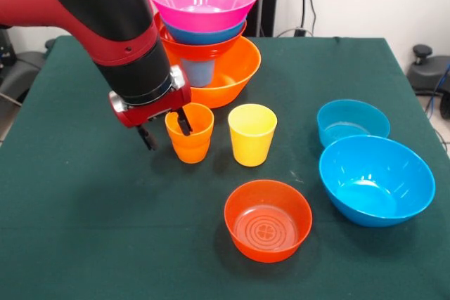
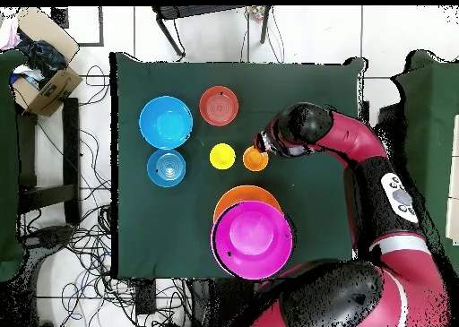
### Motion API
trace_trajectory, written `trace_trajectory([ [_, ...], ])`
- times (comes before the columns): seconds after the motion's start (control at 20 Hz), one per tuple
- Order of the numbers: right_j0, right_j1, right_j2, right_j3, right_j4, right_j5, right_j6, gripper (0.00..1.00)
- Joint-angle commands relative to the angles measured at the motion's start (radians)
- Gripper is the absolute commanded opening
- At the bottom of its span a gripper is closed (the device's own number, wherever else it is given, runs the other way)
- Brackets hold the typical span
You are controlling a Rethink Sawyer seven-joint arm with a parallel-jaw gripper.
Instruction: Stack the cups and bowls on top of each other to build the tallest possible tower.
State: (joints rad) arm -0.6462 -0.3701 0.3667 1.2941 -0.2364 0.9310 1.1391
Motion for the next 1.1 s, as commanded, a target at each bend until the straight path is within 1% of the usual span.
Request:
trace_trajectory([
  [0.05, 0.034, 0.036, -0.028, -0.028, -0.044, -0.099, 0.116, 1.0],
  [0.35, 0.039, 0.052, -0.044, -0.026, -0.063, -0.141, 0.115, 1.0],
  [0.45, 0.044, 0.058, -0.05, -0.03, -0.061, -0.142, 0.119, 1.0],
  [0.75, 0.063, 0.075, -0.068, -0.066, -0.042, -0.112, 0.136, 1.0],
  [0.85, 0.061, 0.072, -0.071, -0.062, -0.038, -0.107, 0.128, 1.0],
  [1.1, 0.058, 0.041, -0.072, -0.042, -0.021, -0.058, 0.098, 1.0],
])
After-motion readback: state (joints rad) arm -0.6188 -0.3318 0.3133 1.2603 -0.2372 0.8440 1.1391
